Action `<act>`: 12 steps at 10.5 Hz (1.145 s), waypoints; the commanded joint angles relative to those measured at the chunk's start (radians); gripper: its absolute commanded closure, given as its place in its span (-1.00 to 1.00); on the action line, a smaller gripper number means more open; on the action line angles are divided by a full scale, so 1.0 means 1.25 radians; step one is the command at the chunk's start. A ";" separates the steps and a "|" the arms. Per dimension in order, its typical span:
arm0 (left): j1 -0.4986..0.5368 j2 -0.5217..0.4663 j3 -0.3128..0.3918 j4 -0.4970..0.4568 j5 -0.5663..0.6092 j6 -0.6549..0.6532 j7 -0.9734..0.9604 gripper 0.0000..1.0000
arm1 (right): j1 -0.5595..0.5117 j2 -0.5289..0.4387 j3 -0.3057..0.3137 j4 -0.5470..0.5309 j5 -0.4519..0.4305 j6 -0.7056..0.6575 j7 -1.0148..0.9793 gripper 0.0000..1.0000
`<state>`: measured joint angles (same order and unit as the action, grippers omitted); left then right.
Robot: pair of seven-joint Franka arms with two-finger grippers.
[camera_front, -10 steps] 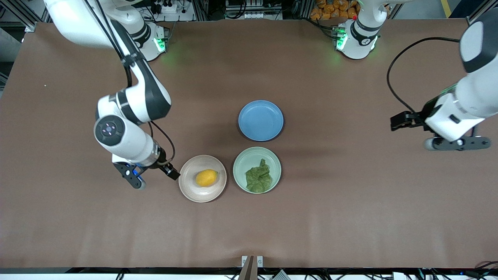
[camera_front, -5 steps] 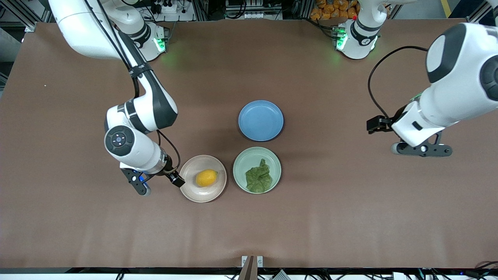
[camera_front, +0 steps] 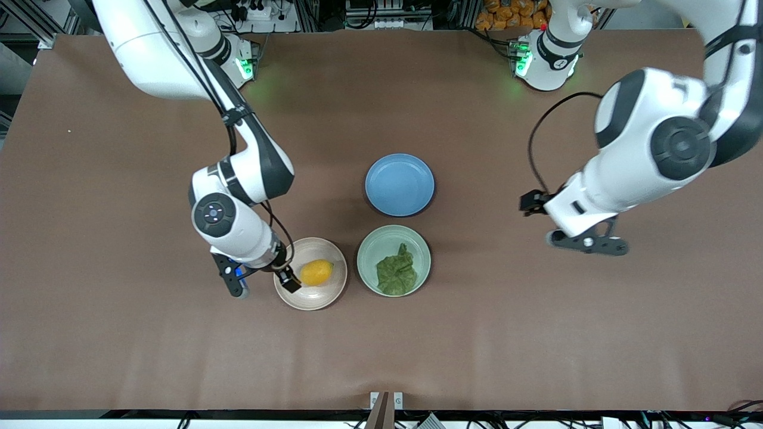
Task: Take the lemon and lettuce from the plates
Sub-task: 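Reach the right gripper to the lemon while the left gripper reaches the lettuce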
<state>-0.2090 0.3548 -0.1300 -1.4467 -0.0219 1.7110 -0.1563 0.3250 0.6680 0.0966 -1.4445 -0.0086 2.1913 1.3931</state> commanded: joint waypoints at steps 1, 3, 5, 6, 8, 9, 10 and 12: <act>-0.038 0.050 0.005 0.006 -0.044 0.075 -0.017 -1.00 | 0.036 0.056 -0.004 0.038 -0.023 0.043 0.024 -1.00; -0.089 0.100 0.006 0.006 -0.040 0.160 -0.089 -1.00 | 0.042 0.079 -0.005 0.038 -0.025 0.062 0.023 -1.00; -0.119 0.143 0.006 0.006 -0.040 0.231 -0.158 -1.00 | 0.056 0.108 -0.006 0.047 -0.026 0.088 0.021 -1.00; -0.136 0.160 0.006 0.007 -0.040 0.261 -0.173 -1.00 | 0.060 0.121 -0.006 0.047 -0.041 0.105 0.022 -1.00; -0.165 0.206 0.007 0.009 -0.038 0.338 -0.211 -1.00 | 0.059 0.136 -0.006 0.047 -0.061 0.106 0.022 -1.00; -0.184 0.225 0.009 0.010 -0.037 0.375 -0.231 -1.00 | 0.059 0.139 -0.006 0.047 -0.061 0.111 0.022 -1.00; -0.197 0.245 0.011 0.011 -0.037 0.420 -0.249 -1.00 | 0.060 0.145 -0.006 0.047 -0.062 0.115 0.022 -1.00; -0.224 0.285 0.010 0.014 -0.039 0.525 -0.285 -1.00 | 0.062 0.152 -0.006 0.047 -0.132 0.120 0.022 -0.50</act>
<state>-0.4497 0.6621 -0.1305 -1.4505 -0.0571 2.2629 -0.4593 0.3933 0.8289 0.0933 -1.4218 -0.0686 2.3390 1.4007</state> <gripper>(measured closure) 0.000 0.000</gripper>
